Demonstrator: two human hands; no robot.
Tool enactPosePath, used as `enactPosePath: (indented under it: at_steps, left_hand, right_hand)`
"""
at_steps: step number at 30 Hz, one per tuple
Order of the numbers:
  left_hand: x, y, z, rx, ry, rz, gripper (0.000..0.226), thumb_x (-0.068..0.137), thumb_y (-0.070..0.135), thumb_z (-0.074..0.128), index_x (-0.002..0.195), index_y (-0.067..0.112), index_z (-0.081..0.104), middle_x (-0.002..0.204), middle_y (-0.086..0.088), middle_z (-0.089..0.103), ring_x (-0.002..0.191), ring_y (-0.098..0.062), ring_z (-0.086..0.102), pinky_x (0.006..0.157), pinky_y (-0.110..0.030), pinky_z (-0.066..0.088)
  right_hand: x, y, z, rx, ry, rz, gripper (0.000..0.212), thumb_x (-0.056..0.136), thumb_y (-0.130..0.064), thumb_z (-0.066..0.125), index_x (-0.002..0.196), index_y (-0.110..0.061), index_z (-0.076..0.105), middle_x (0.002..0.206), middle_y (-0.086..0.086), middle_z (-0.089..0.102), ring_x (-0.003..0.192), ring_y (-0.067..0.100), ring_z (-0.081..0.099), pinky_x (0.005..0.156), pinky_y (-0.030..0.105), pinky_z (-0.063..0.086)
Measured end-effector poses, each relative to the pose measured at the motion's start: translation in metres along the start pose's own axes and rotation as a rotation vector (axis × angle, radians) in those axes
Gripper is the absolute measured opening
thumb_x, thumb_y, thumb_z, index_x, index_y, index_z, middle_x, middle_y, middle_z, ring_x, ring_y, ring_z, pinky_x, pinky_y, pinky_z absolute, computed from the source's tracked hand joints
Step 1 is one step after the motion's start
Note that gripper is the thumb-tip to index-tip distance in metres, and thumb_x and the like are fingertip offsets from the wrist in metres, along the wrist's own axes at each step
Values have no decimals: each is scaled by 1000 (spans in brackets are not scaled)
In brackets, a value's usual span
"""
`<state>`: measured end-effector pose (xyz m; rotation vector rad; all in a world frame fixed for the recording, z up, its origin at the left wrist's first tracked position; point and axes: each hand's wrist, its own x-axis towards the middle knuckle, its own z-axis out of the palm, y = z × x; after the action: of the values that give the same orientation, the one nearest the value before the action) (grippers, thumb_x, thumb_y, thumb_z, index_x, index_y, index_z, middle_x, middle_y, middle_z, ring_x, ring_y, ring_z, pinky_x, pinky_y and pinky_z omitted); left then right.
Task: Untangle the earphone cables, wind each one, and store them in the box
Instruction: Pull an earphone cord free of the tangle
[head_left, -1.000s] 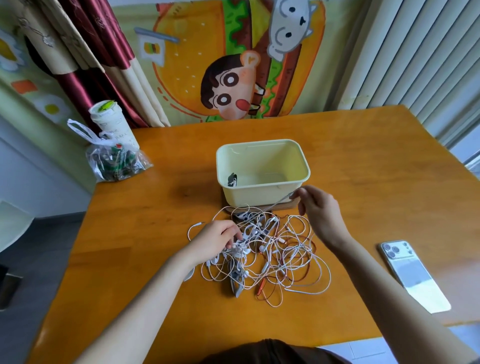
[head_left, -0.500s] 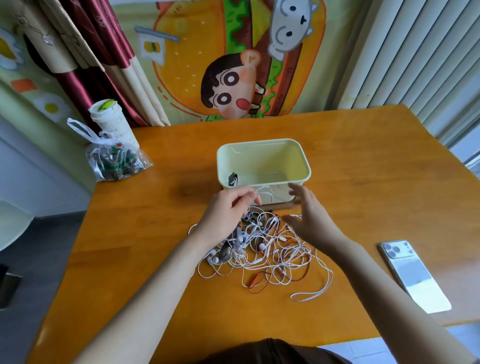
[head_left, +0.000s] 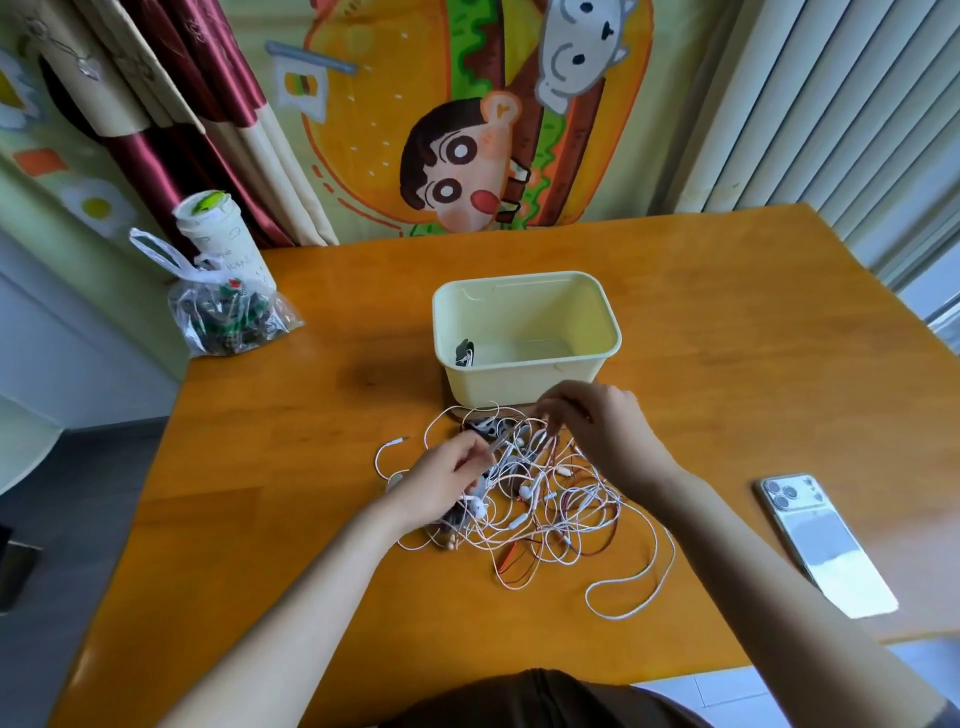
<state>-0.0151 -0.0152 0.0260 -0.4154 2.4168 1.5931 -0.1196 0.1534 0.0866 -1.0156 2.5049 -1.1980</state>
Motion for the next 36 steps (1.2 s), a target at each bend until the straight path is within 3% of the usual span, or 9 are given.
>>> enactPosePath:
  at_steps: [5,10,13,17,19,21,25,30,36]
  left_hand:
    - [1,-24,8,77,33,-77,27,101,20,42,82,23,60,73,3,61,78,-14,62,77,-25,46]
    - [1,-32,7,76,75,-87,29,100,17,46,77,25,63,78,5,65,78,-7,61,74,-20,47]
    - [0,-27,7,115,116,-53,29,99,17,48,76,25,64,76,6,65,75,-7,62,71,-18,47]
    - [1,-7,13,208,124,16,26,99,18,49,85,13,71,78,1,66,72,-11,60,61,-13,41]
    - [3,-1,18,241,93,23,26,98,19,49,86,12,70,80,-4,68,77,-20,63,69,-25,47]
    - [4,4,21,266,65,22,25,98,20,50,87,12,71,82,-5,70,79,-24,64,73,-37,48]
    - [3,4,21,226,83,62,22,97,19,52,87,11,70,72,5,63,68,-9,56,61,-19,40]
    - [1,-10,25,139,113,22,14,90,16,64,103,19,67,94,14,60,88,3,54,69,-4,37]
    - [5,-22,35,168,206,-44,20,78,21,74,93,28,62,99,10,59,106,-13,45,83,-24,40]
  right_hand:
    - [1,3,-4,45,200,60,18,94,-6,53,86,-7,69,69,0,66,51,-9,53,50,6,36]
    - [0,30,6,-95,222,249,20,96,-8,48,88,-7,67,74,0,65,58,7,56,54,19,46]
    - [-3,50,6,-403,-98,401,20,95,-12,49,108,-5,63,101,12,67,87,28,63,79,39,53]
    - [-14,35,19,-475,-467,176,69,89,-24,63,146,-16,25,148,5,33,137,24,30,114,38,22]
    - [-16,23,29,-259,-543,83,71,85,-27,67,145,-19,29,145,1,40,133,18,36,110,32,30]
    - [-16,18,37,-125,-573,98,50,89,-27,64,134,-18,45,125,1,58,110,14,55,89,21,44]
    - [-15,21,39,-108,-449,67,17,98,-19,48,100,-14,64,78,-5,59,62,1,50,58,14,35]
    - [-17,22,36,-115,-309,59,22,97,-13,48,89,-11,68,63,-17,51,53,0,48,54,12,37]
    - [-15,27,41,-132,-200,88,25,97,-18,48,85,-3,64,72,10,64,56,19,52,49,24,36]
